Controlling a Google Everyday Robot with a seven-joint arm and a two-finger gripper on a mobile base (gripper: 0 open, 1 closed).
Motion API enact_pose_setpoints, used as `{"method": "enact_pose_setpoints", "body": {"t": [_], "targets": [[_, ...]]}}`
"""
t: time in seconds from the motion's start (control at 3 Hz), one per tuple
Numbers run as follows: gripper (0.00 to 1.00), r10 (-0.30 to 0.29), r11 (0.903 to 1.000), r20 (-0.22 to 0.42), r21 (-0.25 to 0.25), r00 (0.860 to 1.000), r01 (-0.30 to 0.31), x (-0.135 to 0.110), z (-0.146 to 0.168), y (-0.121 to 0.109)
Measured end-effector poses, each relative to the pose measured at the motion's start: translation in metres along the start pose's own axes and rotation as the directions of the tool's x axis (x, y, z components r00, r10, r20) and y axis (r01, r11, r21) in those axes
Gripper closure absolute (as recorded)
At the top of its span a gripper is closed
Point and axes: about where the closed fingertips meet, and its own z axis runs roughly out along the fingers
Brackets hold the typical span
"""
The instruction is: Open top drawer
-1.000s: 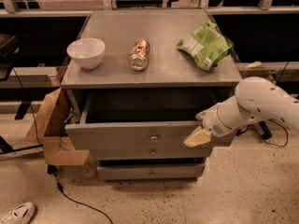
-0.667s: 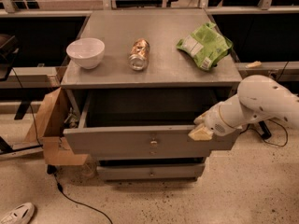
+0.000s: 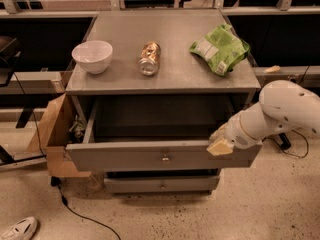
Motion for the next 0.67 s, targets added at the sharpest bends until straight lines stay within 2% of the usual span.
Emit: {"method": "enact_pose_setpoints", "body": {"t": [0.33, 0.67], "targets": [[0.81, 0.000, 1.0000, 0.000, 0.000, 1.000, 0.000, -0.0007, 0.0004, 0.0002], [0.58, 0.001, 1.0000, -0.016, 0.001, 1.000, -0.001, 0.0038, -0.0033, 0.0030]]}}
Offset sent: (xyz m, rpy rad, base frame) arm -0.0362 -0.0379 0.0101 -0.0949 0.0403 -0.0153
